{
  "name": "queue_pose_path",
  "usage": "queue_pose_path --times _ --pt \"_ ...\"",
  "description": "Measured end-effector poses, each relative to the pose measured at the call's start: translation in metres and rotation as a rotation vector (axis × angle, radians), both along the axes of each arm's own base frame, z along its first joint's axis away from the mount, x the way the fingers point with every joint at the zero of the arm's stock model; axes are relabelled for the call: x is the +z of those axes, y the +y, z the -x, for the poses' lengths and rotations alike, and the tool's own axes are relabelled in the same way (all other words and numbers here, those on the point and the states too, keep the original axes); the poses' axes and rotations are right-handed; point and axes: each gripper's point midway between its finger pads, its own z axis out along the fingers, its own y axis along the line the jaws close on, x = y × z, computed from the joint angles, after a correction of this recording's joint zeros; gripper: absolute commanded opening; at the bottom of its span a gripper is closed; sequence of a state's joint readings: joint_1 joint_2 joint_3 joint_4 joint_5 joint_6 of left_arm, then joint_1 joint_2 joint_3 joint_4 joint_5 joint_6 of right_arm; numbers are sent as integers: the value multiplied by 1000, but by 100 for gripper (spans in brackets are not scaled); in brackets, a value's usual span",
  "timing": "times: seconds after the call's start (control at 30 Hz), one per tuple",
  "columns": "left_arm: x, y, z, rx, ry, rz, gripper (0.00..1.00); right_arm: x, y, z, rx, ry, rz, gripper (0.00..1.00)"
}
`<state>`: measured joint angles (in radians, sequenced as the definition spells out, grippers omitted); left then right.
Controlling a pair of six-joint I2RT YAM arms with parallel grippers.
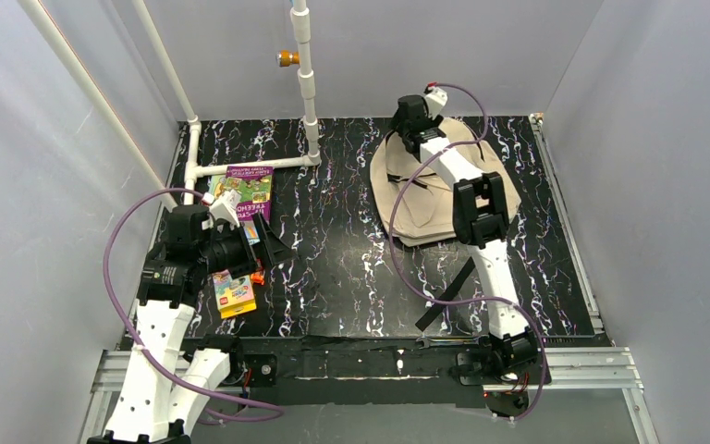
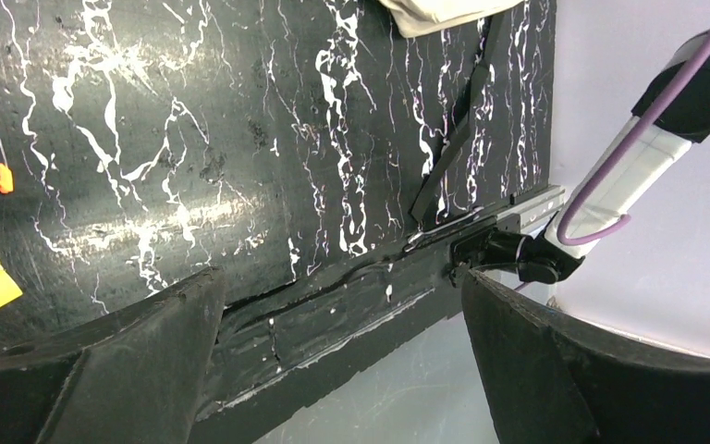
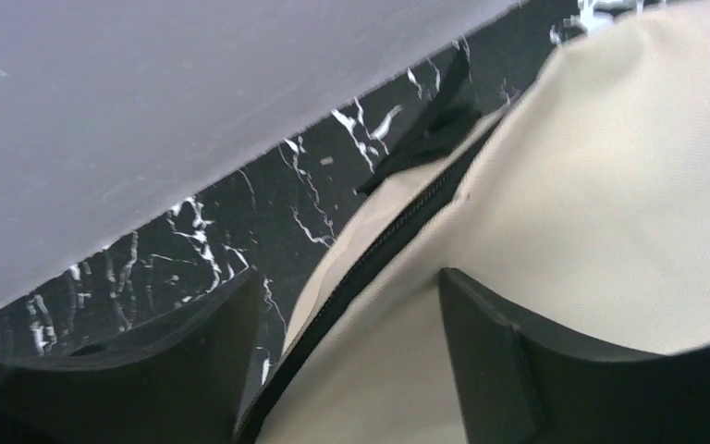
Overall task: Pack the student bag
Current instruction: Adjust the student bag at the center of the board.
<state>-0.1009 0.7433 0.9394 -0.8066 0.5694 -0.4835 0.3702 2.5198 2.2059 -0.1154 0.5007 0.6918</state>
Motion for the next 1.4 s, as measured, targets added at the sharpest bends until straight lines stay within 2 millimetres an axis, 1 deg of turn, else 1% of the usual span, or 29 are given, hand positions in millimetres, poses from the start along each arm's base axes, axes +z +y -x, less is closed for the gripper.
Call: queue_pose_path --times 0.1,0.13,0.17,0.23,0.3,0.37,0.4,0.43,0.5,0.57,0.67,0.7,0.73,0.77,0.8,0.83,0.87,0.9,0.93,0.97,1.0,1.03,1.07,1.1,1.2,1.27,1.37,1.4 --pt "-3 1 4 -4 19 -7 99 -22 5 5 11 42 89 21" --pt "-4 1 6 -6 24 -9 99 -28 5 9 17 59 123 9" --pt "-4 1 7 -7 26 -12 99 -31 6 11 28 70 154 1" --pt "-4 2 10 -10 28 -16 99 -33 9 16 70 83 237 1" --pt "-4 2 12 -11 29 -19 99 -31 14 22 134 93 341 1" --pt "-4 3 14 -11 29 -19 99 -30 21 39 217 123 444 1" --pt "-4 2 14 -12 29 -19 99 -29 25 53 268 149 498 1" --pt "-4 2 13 -12 28 -19 99 -27 30 73 330 178 555 1" --pt "-4 2 12 -16 27 -15 99 -15 39 120 443 228 650 1" --pt "-4 0 10 -25 30 -7 99 0 46 175 562 247 728 1" --pt "-4 -3 6 -36 35 4 99 25 55 260 755 205 826 1" --pt "-4 -4 4 -40 35 10 99 30 57 284 811 183 852 1" --pt "-4 -5 1 -43 33 17 100 33 58 301 854 165 873 1" --pt "-4 -7 -1 -43 29 27 99 33 56 321 899 139 912 1" --pt "-6 -9 -3 -41 28 41 99 30 55 337 941 123 961 1" --pt "-8 -11 -5 -36 29 59 99 22 53 352 981 105 1025 1" --pt "-10 -13 -7 -30 32 78 99 11 50 368 1022 95 1103 1" --pt "-13 -14 -8 -22 37 96 99 -2 48 384 1067 95 1172 3" --pt "-18 -16 -10 -12 46 120 100 -18 45 401 1122 111 1247 12" --pt "-22 -18 -11 -2 57 143 99 -31 43 416 1179 122 1305 32" --pt "-27 -21 -12 10 71 164 99 -40 39 427 1221 129 1351 53" --pt "-31 -22 -13 18 83 179 99 -43 37 432 1233 129 1364 72" --pt "-35 -24 -14 27 95 193 99 -40 35 433 1228 122 1358 82" --pt "-37 -26 -15 35 104 205 99 -34 34 432 1211 105 1336 87" --pt "-35 -36 -18 17 103 226 99 0 33 429 1125 29 1214 98" --pt "-36 -47 -20 -16 104 218 99 23 34 430 1064 -11 1091 98" --pt "-41 -69 -21 -81 131 194 99 50 38 437 999 -46 899 98" --pt "-40 -77 -25 -98 128 185 99 59 39 441 972 -59 820 98"
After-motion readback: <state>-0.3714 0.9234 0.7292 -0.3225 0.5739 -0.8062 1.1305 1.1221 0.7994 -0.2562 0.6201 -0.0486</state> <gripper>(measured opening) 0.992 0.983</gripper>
